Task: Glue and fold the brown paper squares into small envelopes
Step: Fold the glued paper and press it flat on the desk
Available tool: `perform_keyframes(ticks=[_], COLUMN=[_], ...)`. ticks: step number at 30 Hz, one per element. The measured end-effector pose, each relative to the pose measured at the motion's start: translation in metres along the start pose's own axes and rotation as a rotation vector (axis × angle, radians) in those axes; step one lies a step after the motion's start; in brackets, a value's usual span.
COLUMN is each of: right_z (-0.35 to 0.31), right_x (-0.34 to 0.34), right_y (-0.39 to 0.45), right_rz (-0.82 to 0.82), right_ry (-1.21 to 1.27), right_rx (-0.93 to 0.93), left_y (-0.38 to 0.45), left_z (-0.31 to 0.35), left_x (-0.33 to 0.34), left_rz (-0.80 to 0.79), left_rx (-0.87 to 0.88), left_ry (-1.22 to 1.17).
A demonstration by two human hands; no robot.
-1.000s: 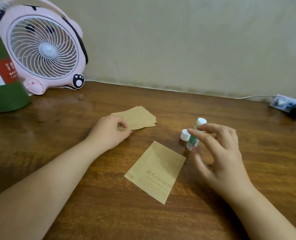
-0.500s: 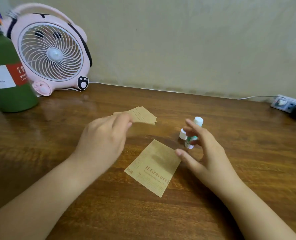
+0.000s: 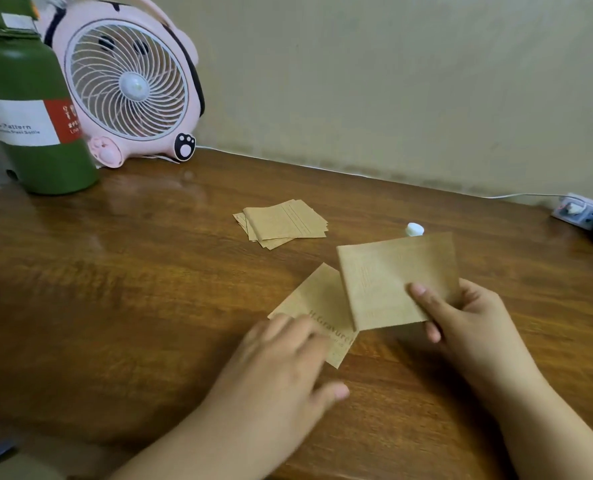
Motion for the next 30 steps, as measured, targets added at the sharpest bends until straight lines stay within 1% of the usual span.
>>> perform_keyframes(ticks=[2,5,7,9,13,16,20,26,30], right_z=[-0.001,-0.002,-0.003,-0.004,-0.004,-0.004,0.0,0.0,0.001], right_x=[0.002,0.007,0.013,0.021,0.041,0.047,0.048,0.049,0.05], right_y=[-0.002,-0.005,-0.007,-0.011,-0.017,-0.019,-0.026,-0.033,-0.033], right_rz=[-0.009,-0.066,-0.149,-0.212,-0.258,-0.246,-0.191,-0.136,-0.124], right_ry=[0.025,0.057,0.065,0.016,-0.053,-0.081,-0.081,-0.132,-0.196], right_rx=[0.018,0.062,0.098,0.124,0.119,0.119,0.113,0.069,0.044], left_y=[-0.004,-0.012,-0.022,-0.034,-0.046,-0.049,-0.05,-0.053,-0.054], left_z=[0.006,-0.001,-0.011,-0.021,-0.032,-0.031,-0.028,-0.029,-0.03], left_x=[0.012,0.012,0.007,0.004,0.004,0.004,0.003,0.0,0.0], left_rz=[-0.072,-0.069,-0.081,-0.104,-0.118,-0.091,-0.065,-0.004,-0.013], left_rx=[0.032,0.051,0.071,0.091,0.105,0.099,0.101,0.044,0.019], left_ry=[0.066,0.085,0.08,0.08,0.041,0.048,0.033,-0.107,-0.143])
Point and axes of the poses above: each hand's wrist, its own y-axis towards the middle knuckle, its own x-axis out of the palm, z = x × y, the point moved 5 cm from there along y, towards the middle knuckle
